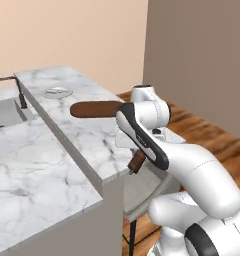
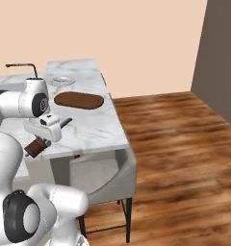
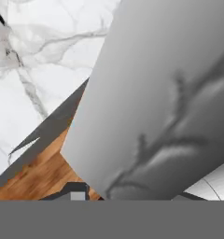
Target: Pick up the knife from the drawer and place it on the cutting board. Then place the meat from the plate to the cutting board.
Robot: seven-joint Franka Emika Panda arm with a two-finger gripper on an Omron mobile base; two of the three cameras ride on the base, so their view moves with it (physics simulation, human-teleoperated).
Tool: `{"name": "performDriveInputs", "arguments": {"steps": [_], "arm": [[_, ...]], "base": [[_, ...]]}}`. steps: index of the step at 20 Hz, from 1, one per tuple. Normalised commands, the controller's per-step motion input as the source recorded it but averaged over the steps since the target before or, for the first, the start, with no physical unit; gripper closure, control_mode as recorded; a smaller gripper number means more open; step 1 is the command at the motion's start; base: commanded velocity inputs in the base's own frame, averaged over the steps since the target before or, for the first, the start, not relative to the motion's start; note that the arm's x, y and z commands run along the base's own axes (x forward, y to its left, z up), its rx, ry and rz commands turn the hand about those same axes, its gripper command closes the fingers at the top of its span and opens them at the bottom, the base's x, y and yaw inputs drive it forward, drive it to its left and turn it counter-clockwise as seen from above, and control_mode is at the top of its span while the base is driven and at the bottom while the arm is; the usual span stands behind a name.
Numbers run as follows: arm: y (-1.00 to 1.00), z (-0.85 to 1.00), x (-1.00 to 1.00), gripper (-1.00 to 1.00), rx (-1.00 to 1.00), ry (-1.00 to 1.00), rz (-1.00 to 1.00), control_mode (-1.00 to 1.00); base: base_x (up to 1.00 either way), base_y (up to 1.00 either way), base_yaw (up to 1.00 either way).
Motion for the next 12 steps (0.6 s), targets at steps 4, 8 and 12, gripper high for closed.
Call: {"name": "performDriveInputs", "arguments": {"steps": [4,8,12], "arm": [[0.00,0.00,0.00,1.00,0.00,0.00,0.00,1.00],[0.00,0.00,0.00,1.00,0.00,0.00,0.00,1.00],[0.00,0.00,0.00,1.00,0.00,0.00,0.00,1.00]], "base": [[0.98,-0.11,-0.10],[0.62,-1.00,0.00],[0.12,-1.00,-0.05]]}}
